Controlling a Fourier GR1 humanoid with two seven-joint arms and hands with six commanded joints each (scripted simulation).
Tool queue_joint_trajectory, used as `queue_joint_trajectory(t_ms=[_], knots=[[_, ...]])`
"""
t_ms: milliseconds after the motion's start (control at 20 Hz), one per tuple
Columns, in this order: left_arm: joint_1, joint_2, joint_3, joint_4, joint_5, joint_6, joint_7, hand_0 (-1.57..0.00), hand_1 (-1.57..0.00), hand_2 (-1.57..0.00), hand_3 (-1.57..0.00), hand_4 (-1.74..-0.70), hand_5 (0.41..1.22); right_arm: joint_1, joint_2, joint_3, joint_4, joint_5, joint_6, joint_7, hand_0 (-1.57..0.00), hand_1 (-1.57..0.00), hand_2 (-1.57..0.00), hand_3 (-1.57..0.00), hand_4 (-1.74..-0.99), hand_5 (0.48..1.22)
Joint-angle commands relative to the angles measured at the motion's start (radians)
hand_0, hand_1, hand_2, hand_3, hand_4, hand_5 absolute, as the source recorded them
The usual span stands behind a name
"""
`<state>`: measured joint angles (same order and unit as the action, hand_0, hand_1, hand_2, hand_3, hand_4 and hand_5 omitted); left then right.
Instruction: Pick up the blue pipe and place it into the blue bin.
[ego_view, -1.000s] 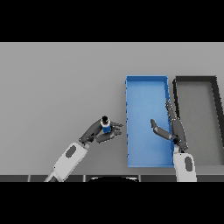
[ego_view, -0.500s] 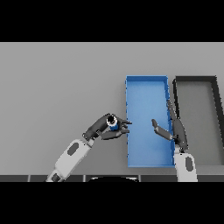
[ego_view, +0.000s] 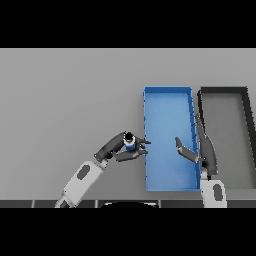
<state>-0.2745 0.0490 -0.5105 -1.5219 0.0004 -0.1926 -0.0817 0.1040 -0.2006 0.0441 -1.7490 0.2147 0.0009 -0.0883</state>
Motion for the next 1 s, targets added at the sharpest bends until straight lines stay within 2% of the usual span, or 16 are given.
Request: queue_joint_trajectory(t_ms=[0, 50, 100, 150, 300, 500, 700, 800, 850, 950], knots=[[-0.004, 0.001, 0.006, -0.004, -0.003, -0.001, 0.009, -1.57, -1.57, -1.57, -1.57, -1.47, 1.22, 0.002, 0.0, 0.003, -0.013, 0.005, -0.003, 0.013, 0.0, 0.0, 0.0, 0.0, -1.184, 0.642], [-0.009, -0.005, 0.012, -0.004, 0.001, -0.01, 0.011, -1.57, -1.57, -1.57, -1.57, -1.47, 1.22, 0.002, -0.005, -0.001, -0.027, -0.008, 0.005, -0.001, 0.0, 0.0, -0.02, 0.0, -1.187, 0.642], [-0.017, -0.02, 0.012, 0.003, -0.003, -0.012, 0.02, -1.57, -1.57, -1.57, -1.57, -1.47, 1.221, 0.004, -0.005, -0.01, -0.045, -0.079, 0.051, -0.036, 0.0, 0.0, -0.04, 0.0, -1.195, 0.648], [-0.014, -0.029, 0.011, 0.002, -0.012, -0.01, 0.022, -1.57, -1.57, -1.57, -1.57, -1.47, 1.221, -0.001, -0.013, -0.02, -0.061, -0.166, 0.112, -0.031, 0.0, -0.01, -0.07, 0.0, -1.198, 0.641], [0.0, -0.034, 0.021, -0.003, -0.016, -0.026, 0.016, -1.57, -1.57, -1.57, -1.57, -1.47, 1.221, -0.061, -0.082, -0.013, -0.136, -0.368, 0.268, 0.097, 0.0, -0.03, -0.12, 0.0, -1.215, 0.607], [0.005, -0.04, 0.036, -0.016, -0.028, -0.043, 0.021, -1.57, -1.57, -1.57, -1.57, -1.47, 1.221, -0.187, -0.171, 0.029, -0.218, -0.546, 0.378, 0.265, 0.0, -0.01, -0.11, 0.0, -1.247, 0.568], [0.0, -0.054, 0.047, -0.004, -0.051, -0.058, 0.026, -1.57, -1.57, -1.57, -1.57, -1.47, 1.221, -0.318, -0.211, 0.096, -0.254, -0.556, 0.413, 0.357, 0.0, 0.0, -0.08, 0.0, -1.281, 0.558], [-0.007, -0.058, 0.058, -0.003, -0.063, -0.061, 0.034, -1.57, -1.57, -1.57, -1.57, -1.47, 1.221, -0.377, -0.193, 0.15, -0.259, -0.546, 0.421, 0.398, 0.0, 0.0, -0.05, 0.0, -1.296, 0.556], [-0.001, -0.061, 0.059, 0.001, -0.067, -0.069, 0.019, -1.57, -1.57, -1.57, -1.57, -1.47, 1.221, -0.405, -0.193, 0.157, -0.247, -0.535, 0.431, 0.393, 0.0, 0.0, -0.04, 0.0, -1.298, 0.559], [-0.006, -0.064, 0.074, 0.004, -0.065, -0.082, 0.019, -1.57, -1.57, -1.57, -1.57, -1.47, 1.221, -0.438, -0.178, 0.192, -0.241, -0.562, 0.45, 0.43, 0.0, 0.0, -0.04, 0.0, -1.3, 0.56]])
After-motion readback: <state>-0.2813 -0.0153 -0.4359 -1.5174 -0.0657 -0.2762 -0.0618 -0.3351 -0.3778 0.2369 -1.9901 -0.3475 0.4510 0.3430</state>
